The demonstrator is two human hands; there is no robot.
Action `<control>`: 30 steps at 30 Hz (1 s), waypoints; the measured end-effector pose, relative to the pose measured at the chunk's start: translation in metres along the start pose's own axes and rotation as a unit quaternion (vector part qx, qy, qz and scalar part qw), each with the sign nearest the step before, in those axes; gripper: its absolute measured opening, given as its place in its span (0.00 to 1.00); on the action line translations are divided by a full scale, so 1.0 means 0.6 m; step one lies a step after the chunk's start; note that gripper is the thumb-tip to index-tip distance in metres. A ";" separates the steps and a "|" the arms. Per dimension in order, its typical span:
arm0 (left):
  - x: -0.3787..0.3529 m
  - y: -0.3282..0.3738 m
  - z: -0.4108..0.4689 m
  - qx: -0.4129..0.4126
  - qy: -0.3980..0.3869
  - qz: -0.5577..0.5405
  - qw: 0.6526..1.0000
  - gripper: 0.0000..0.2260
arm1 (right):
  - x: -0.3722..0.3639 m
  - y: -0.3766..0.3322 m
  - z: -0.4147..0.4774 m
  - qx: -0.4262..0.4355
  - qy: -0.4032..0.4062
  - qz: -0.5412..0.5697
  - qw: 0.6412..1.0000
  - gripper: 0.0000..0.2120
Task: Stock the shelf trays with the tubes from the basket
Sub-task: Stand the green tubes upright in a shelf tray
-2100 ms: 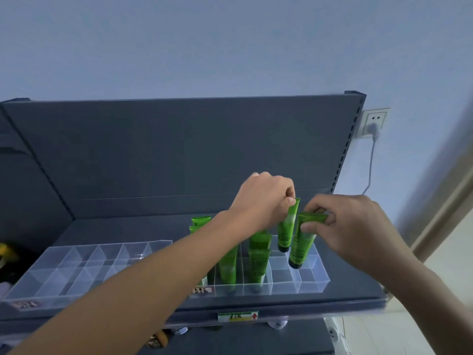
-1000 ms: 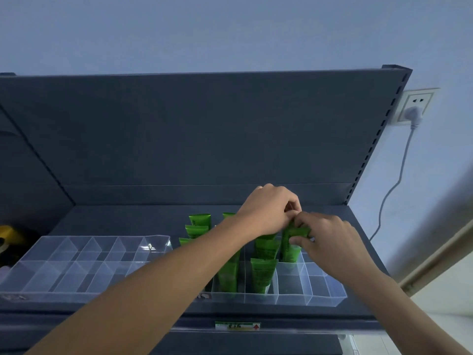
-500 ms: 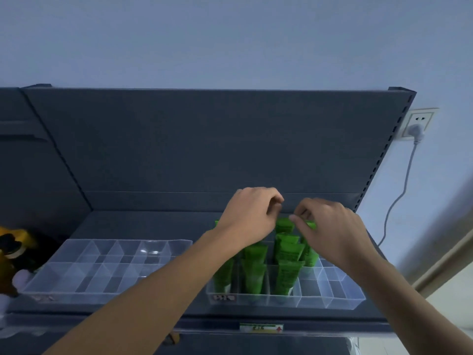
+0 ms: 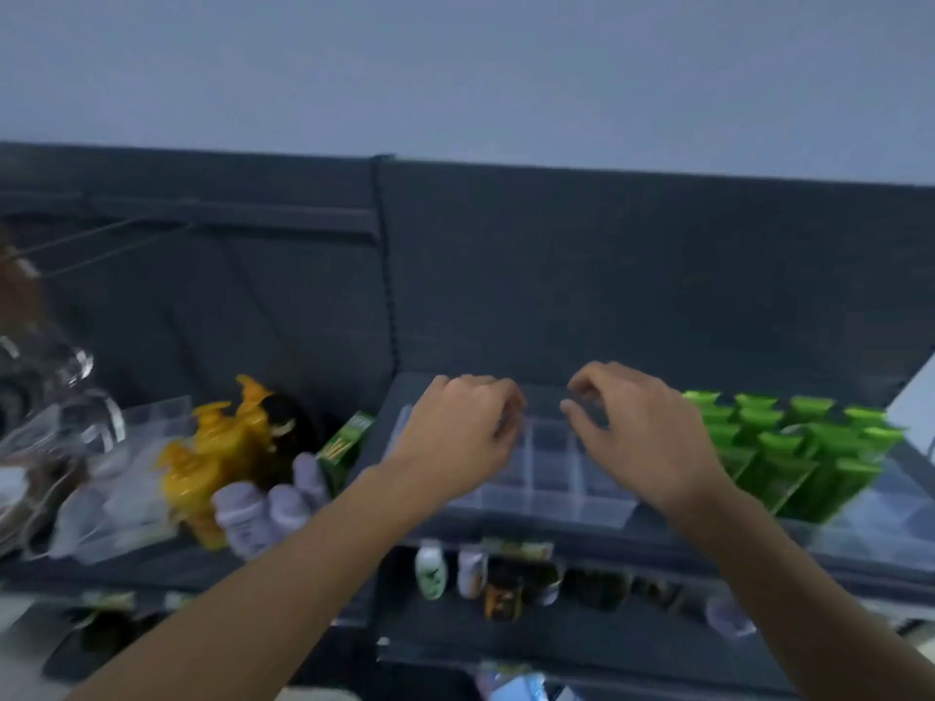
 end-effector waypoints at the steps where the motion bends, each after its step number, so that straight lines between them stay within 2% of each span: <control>1: 0.013 -0.038 -0.028 0.002 -0.006 0.011 1.000 0.12 | -0.015 -0.048 0.000 -0.001 0.004 0.016 1.000 0.07; 4: 0.040 -0.154 -0.118 0.016 -0.021 0.038 0.999 0.13 | -0.070 -0.185 -0.013 0.015 0.005 0.071 0.997 0.08; 7: 0.030 -0.277 -0.214 0.039 -0.053 0.031 0.997 0.12 | -0.147 -0.308 -0.044 0.024 -0.028 0.124 0.992 0.08; 13: -0.105 -0.514 -0.431 0.156 -0.151 -0.017 0.976 0.09 | -0.374 -0.472 -0.145 0.019 -0.134 0.165 0.977 0.10; 17: -0.258 -0.641 -0.570 0.255 -0.248 -0.007 0.934 0.10 | -0.568 -0.522 -0.241 -0.012 -0.260 0.209 0.943 0.10; 21: -0.394 -0.732 -0.674 0.291 -0.323 0.054 0.899 0.15 | -0.748 -0.544 -0.334 -0.036 -0.361 0.179 0.914 0.16; 25: -0.486 -0.792 -0.721 0.274 -0.400 0.141 0.863 0.20 | -0.887 -0.540 -0.411 -0.084 -0.473 0.116 0.870 0.17; 30: -0.544 -0.835 -0.757 0.216 -0.448 0.255 0.829 0.24 | -1.001 -0.524 -0.470 -0.030 -0.556 0.049 0.829 0.16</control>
Point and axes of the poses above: each hand's wrist, its own z-axis towards the middle knuckle, its own x-axis out of the back of the hand, y = z × x, the point moved 4 cm from there along z, towards the middle knuckle, and after that the axes turned 11 degrees about x, right-handed, at the moved point
